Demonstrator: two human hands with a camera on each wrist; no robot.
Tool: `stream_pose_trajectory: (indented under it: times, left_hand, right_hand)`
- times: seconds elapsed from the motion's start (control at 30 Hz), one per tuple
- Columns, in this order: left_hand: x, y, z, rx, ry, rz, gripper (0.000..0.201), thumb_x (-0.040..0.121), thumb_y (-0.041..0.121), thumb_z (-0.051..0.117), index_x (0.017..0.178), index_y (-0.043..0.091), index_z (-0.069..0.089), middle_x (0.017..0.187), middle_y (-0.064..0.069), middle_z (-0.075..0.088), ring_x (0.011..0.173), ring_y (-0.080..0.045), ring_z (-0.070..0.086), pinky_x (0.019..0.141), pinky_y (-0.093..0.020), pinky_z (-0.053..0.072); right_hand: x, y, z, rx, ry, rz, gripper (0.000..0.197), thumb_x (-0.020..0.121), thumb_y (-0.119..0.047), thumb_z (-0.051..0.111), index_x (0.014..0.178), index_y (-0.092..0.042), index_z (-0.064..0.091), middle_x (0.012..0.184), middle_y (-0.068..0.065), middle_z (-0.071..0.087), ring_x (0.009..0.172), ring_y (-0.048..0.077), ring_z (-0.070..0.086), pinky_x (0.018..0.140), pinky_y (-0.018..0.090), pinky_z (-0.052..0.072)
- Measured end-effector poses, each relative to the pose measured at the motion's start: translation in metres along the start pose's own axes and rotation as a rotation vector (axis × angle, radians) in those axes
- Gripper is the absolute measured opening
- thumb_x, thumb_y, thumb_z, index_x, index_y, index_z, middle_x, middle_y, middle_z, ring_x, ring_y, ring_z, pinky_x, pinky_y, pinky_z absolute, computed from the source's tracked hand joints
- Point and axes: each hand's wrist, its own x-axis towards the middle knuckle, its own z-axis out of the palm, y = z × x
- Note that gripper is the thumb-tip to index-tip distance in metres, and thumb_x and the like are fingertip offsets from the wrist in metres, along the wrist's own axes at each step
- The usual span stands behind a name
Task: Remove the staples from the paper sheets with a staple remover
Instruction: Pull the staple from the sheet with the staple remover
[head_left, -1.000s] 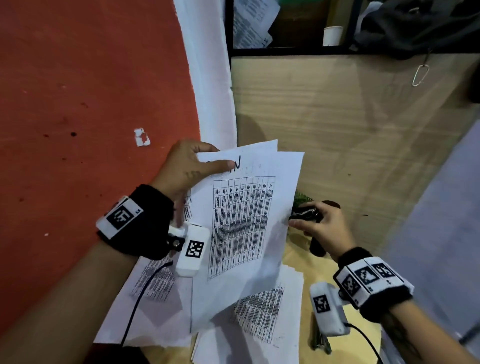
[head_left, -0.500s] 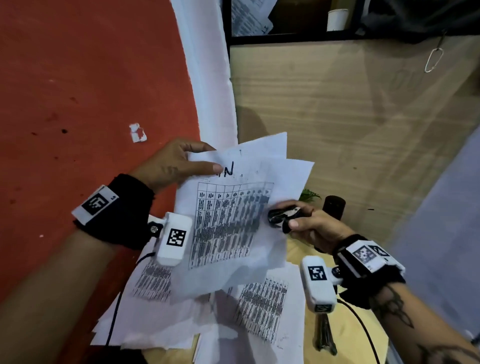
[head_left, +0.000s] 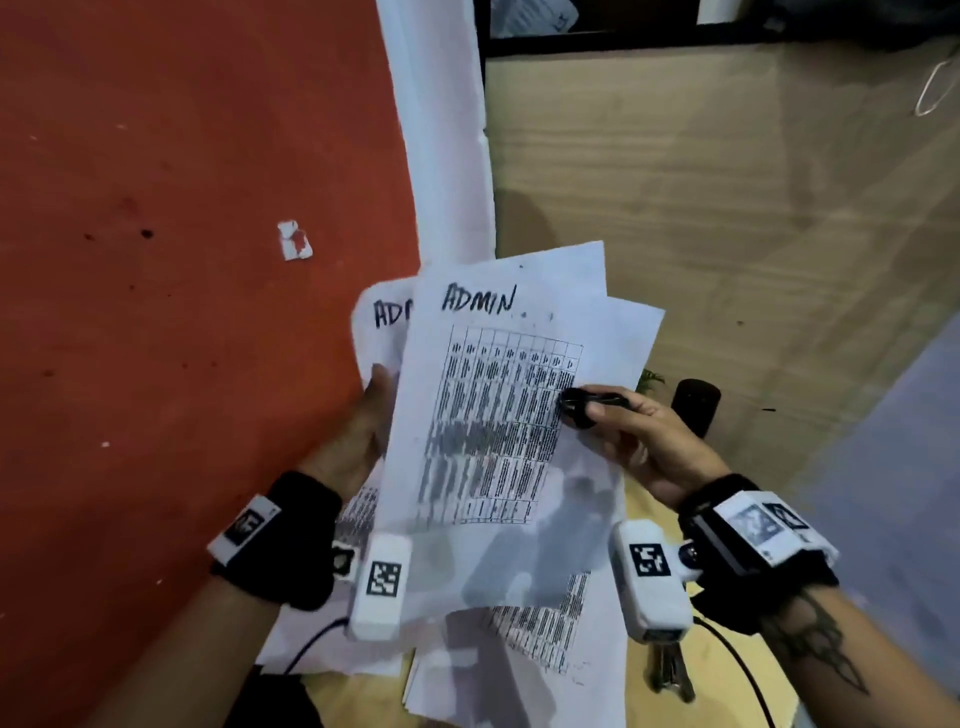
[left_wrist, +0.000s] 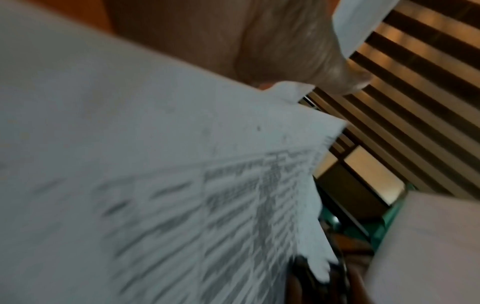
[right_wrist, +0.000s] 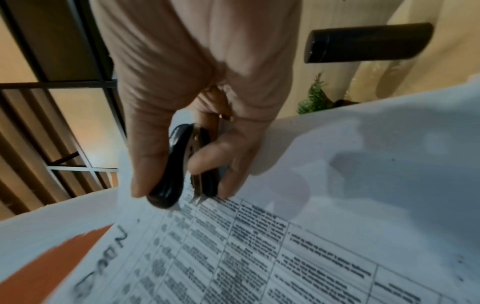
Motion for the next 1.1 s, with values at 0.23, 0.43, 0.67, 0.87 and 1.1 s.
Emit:
stream_pose_trajectory:
  times: [0.23,0.43,0.67,0.87,1.1]
  left_hand:
    - [-0.003,-0.032,-0.011,0.262,0.218,0.212,0.053,0.063,0.026,0.085,0.108,0.007,0.066,0.102,-0.002,0.073,0.098,-0.014,0.068,0.087,-0.030,0.051]
    - [0.029,-0.065,-0.102,0.342,0.457,0.026,0.040,0.078,-0.004,0.070,0.116,0.002,0.057,0.099,-0.003,0.064,0.089,-0.017,0.060,0.071,-0.010,0.050]
    - [0.036,-0.137,-0.187,0.521,0.436,-0.459,0.068,0.069,0.012,0.083,0.127,-0.004,0.053,0.129,-0.022,0.055,0.116,-0.033,0.054,0.096,-0.036,0.039]
    - [0.067,-0.159,-0.193,0.785,0.390,-0.552,0.060,0.076,0.005,0.076,0.128,-0.005,0.049,0.127,-0.024,0.054,0.117,-0.039,0.052,0.090,-0.044,0.043]
    - [0.119,-0.164,-0.199,1.143,0.284,-0.553,0.070,0.075,0.015,0.078,0.133,-0.005,0.043,0.129,-0.026,0.053,0.116,-0.041,0.052,0.090,-0.043,0.041]
  right_hand:
    - [0.014,0.043,0.001,0.047,0.064,0.048,0.080,0.021,-0.039,0.095,0.091,-0.009,0.072,0.091,0.004,0.074,0.083,0.012,0.070,0.067,0.016,0.049]
    - [0.005,0.108,-0.047,-0.014,0.311,0.153,0.076,0.028,-0.041,0.093,0.091,-0.013,0.062,0.078,-0.003,0.073,0.080,0.010,0.069,0.056,0.016,0.052]
    - [-0.025,0.209,-0.087,-0.195,0.403,0.489,0.022,0.087,-0.018,0.063,0.105,-0.009,0.056,0.091,0.001,0.066,0.092,0.017,0.057,0.082,0.033,0.038]
    - [-0.036,0.256,-0.085,-0.293,0.396,0.622,0.011,0.092,-0.009,0.054,0.083,-0.003,0.056,0.070,0.009,0.055,0.051,0.013,0.055,0.048,0.019,0.043]
    - [-0.036,0.264,-0.093,-0.130,0.461,0.642,0.012,0.096,-0.011,0.047,0.095,-0.001,0.053,0.079,0.011,0.059,0.066,0.016,0.057,0.057,0.020,0.049]
